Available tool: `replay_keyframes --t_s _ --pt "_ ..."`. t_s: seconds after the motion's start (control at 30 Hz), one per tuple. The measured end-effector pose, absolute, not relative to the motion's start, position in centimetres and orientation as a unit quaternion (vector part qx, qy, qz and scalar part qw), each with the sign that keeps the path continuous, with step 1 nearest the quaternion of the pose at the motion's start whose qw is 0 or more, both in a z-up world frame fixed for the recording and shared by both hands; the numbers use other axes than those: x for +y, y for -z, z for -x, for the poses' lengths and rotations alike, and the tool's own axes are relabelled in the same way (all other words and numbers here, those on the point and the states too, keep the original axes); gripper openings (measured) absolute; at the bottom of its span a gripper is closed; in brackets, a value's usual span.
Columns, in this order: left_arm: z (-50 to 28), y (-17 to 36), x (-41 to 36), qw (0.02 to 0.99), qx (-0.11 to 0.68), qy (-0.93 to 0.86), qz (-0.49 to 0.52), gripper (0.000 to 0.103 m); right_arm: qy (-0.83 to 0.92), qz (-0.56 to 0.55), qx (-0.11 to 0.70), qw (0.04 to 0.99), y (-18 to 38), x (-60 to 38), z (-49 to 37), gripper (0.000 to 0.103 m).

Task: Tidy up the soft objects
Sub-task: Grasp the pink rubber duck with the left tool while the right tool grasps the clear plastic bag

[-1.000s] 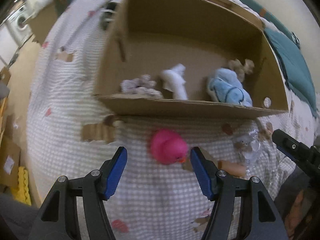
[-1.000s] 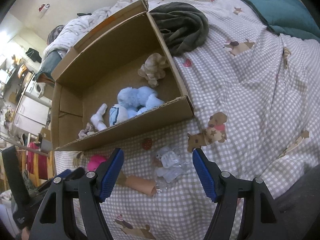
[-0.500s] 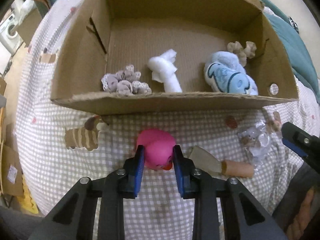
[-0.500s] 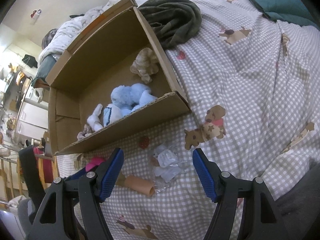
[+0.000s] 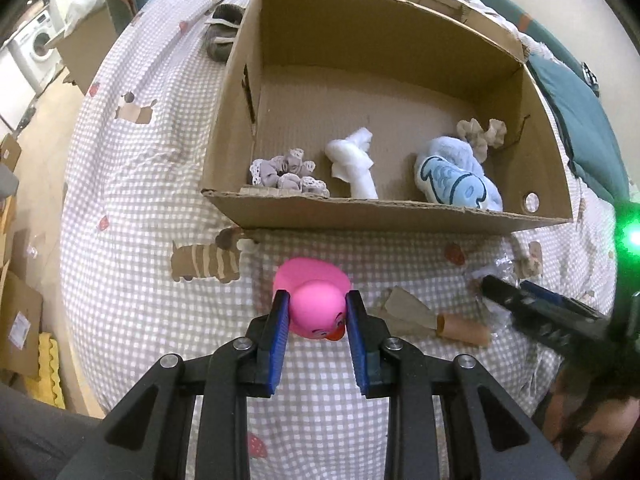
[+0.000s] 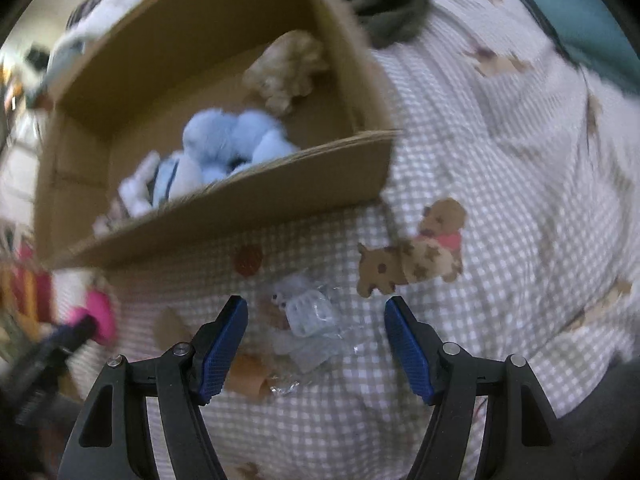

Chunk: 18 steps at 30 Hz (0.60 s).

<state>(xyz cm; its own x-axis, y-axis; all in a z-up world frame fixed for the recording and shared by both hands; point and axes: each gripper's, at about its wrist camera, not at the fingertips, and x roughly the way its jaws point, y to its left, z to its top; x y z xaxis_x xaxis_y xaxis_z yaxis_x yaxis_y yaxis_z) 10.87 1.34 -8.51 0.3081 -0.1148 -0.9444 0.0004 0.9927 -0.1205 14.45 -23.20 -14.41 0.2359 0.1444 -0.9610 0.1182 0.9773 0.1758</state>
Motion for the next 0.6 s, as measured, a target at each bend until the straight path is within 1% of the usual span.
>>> replay_keyframes --t_s 0.07,0.17,0.37,0.4,0.43,0.47,0.5,0.57,0.6 --pt "-10.9 8.6 1.1 0.808 0.587 0.036 0.045 0.025 -0.007 -0.065 0.623 0.779 14.9 -22.0 -14.6 0.075" --pt "-11.0 8.5 0.6 0.809 0.585 0.035 0.043 0.025 -0.008 -0.031 0.627 0.778 15.4 -21.0 -14.7 0.075" --pt "-11.1 8.8 0.6 0.81 0.584 0.027 0.046 0.025 -0.012 -0.017 0.626 0.78 15.6 -20.0 -14.5 0.075" --pt "-11.1 8.8 0.8 0.81 0.584 0.025 0.047 0.025 -0.013 -0.013 0.625 0.78 15.8 -19.5 -14.4 0.068" --pt "-11.0 8.8 0.9 0.81 0.584 0.024 0.049 0.025 -0.015 -0.008 0.626 0.779 15.7 -19.2 -14.2 0.054" --pt "-11.0 8.8 1.0 0.809 0.585 0.023 0.05 0.025 -0.02 -0.002 0.628 0.778 15.7 -18.8 -14.1 0.046" --pt "-11.0 8.9 1.1 0.809 0.585 0.022 0.051 0.025 -0.026 0.007 0.628 0.778 15.6 -18.4 -14.0 0.038" --pt "-10.9 8.8 1.3 0.809 0.585 0.019 0.05 0.025 -0.034 0.017 0.622 0.782 15.2 -17.7 -13.6 0.033" --pt "-10.8 8.8 1.5 0.81 0.584 0.016 0.049 0.025 -0.037 0.017 0.618 0.785 14.9 -17.2 -13.3 0.021"
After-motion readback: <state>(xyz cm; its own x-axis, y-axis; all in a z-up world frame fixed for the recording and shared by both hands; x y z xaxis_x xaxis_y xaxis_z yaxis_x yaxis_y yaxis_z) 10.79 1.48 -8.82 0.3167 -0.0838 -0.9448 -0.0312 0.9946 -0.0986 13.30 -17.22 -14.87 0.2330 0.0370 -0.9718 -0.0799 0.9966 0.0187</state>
